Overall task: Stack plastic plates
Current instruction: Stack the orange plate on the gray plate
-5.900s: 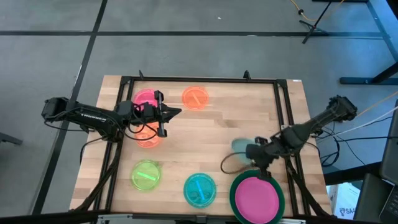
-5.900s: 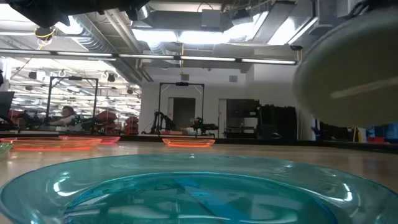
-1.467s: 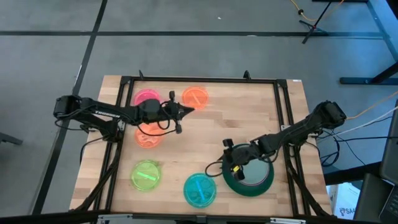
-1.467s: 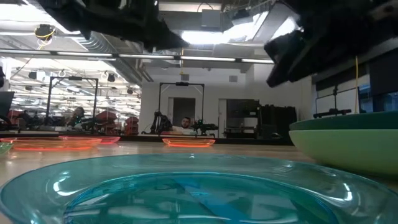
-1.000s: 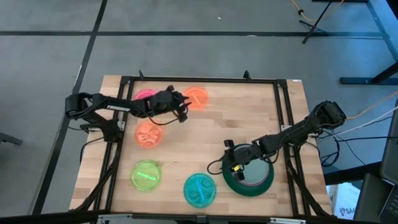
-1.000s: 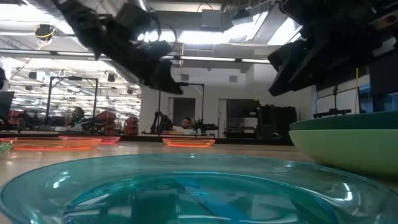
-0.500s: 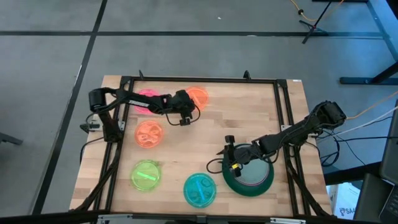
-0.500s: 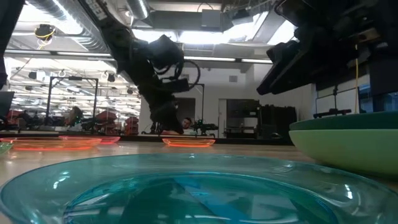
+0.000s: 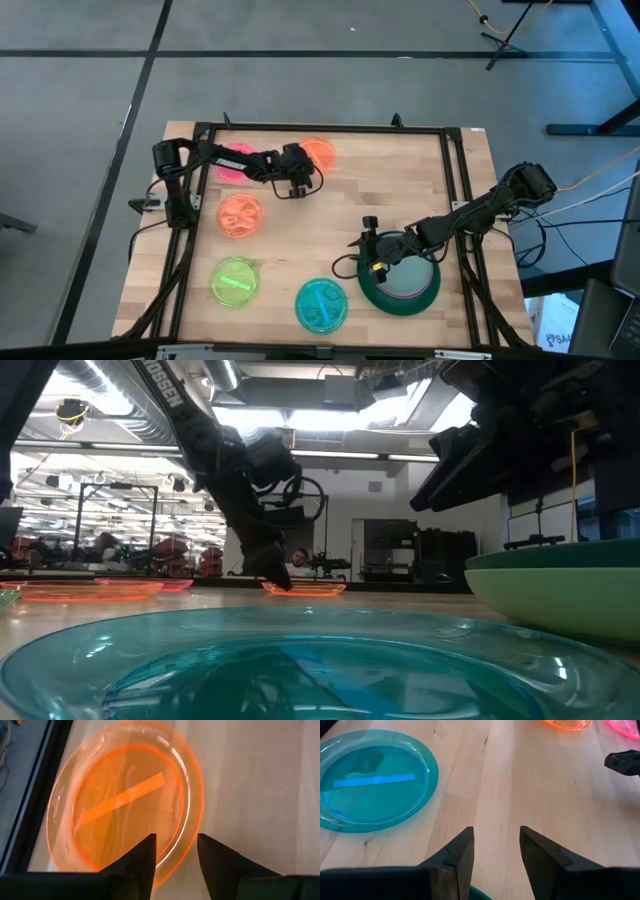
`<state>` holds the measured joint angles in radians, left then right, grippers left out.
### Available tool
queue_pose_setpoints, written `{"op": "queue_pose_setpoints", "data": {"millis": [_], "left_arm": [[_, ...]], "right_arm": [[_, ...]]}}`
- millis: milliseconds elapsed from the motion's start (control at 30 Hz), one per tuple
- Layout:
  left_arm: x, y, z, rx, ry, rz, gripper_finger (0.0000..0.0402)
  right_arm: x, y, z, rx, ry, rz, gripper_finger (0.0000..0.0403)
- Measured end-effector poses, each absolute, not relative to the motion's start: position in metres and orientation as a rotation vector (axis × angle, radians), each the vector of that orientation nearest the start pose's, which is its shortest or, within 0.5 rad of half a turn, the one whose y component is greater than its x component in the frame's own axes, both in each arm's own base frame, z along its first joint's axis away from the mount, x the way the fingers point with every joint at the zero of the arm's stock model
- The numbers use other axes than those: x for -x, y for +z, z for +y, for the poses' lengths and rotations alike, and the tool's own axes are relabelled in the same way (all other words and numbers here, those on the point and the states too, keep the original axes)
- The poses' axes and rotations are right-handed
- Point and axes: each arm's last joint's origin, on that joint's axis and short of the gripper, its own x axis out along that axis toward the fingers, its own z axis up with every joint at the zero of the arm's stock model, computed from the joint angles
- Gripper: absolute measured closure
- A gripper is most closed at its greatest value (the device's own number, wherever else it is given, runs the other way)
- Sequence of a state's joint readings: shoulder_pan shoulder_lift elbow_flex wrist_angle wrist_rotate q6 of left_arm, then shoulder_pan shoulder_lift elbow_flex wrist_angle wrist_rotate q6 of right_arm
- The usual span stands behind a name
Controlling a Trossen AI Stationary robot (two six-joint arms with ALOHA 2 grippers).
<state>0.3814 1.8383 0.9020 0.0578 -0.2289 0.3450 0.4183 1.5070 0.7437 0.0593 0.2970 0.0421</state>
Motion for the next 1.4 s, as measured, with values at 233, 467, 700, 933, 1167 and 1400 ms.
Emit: {"op": "queue_pose_setpoints", "data": {"millis": [233, 467, 700, 933, 1167, 1400], "left_arm": [[-0.318, 0.113, 0.136, -0.261, 0.424, 1.006, 0.0299], [-0.319, 0.113, 0.137, -0.3, 0.4, 1.007, 0.037], [-0.319, 0.128, 0.126, -0.367, 0.423, 0.999, 0.0395], [-0.325, 0.168, 0.092, -0.466, 0.335, 0.864, 0.0398], [-0.327, 0.203, 0.054, -0.486, 0.195, 0.689, 0.0399], [-0.331, 0.218, 0.025, -0.478, 0.013, 0.591, 0.0399]], "right_arm": [[-0.272, 0.179, 0.112, 0.206, 0.101, 0.662, 0.0255], [-0.273, 0.179, 0.112, 0.206, 0.1, 0.661, 0.0255], [-0.277, 0.185, 0.111, 0.201, 0.026, 0.587, 0.0255], [-0.274, 0.187, 0.11, 0.232, -0.011, 0.61, 0.0256], [-0.273, 0.222, 0.115, 0.455, -0.124, 0.65, 0.0256], [-0.281, 0.256, 0.114, 0.728, -0.129, 0.675, 0.0256]]}}
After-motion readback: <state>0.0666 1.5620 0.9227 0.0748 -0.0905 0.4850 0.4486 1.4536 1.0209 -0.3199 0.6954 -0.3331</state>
